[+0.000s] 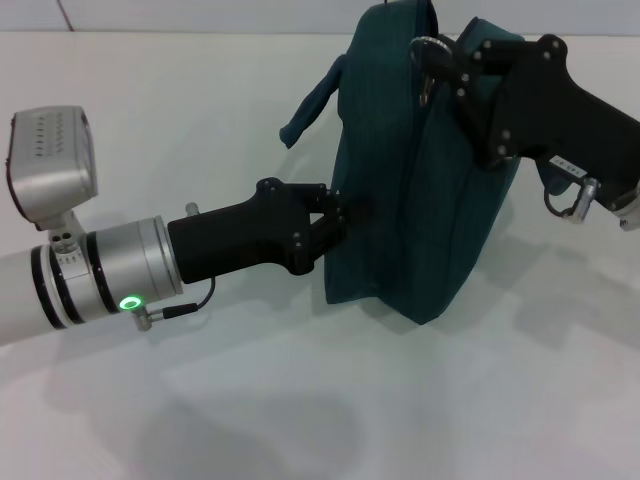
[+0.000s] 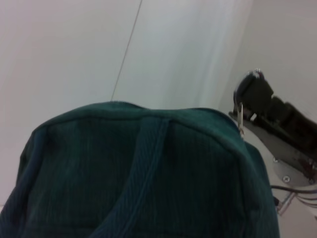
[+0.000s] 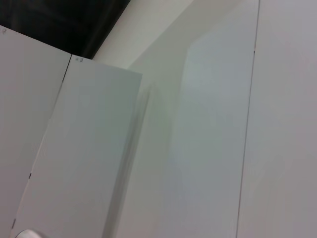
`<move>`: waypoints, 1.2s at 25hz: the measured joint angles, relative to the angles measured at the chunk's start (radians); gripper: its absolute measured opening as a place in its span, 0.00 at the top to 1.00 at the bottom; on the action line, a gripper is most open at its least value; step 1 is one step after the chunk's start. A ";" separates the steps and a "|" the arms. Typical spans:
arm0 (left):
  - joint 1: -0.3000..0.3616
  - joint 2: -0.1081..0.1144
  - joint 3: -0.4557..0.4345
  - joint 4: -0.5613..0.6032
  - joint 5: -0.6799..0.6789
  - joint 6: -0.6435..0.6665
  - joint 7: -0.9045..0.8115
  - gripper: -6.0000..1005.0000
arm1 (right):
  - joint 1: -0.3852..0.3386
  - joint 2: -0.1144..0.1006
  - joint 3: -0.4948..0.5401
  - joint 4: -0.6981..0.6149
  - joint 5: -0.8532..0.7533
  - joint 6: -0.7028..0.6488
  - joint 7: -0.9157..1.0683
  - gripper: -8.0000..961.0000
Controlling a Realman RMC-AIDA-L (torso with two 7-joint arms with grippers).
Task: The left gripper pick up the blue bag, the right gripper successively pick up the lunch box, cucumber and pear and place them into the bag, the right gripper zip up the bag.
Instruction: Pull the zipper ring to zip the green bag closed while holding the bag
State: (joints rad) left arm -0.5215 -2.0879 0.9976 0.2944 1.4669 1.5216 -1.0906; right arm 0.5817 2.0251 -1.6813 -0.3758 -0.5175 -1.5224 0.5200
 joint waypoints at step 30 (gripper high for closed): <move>0.007 0.005 0.010 0.011 0.096 -0.003 0.013 0.93 | 0.001 0.000 0.000 0.000 0.058 0.068 0.204 0.90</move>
State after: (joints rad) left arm -0.5150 -2.0827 1.0078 0.3053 1.5630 1.5186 -1.0775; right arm 0.5831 2.0246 -1.6812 -0.3754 -0.4595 -1.4543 0.7236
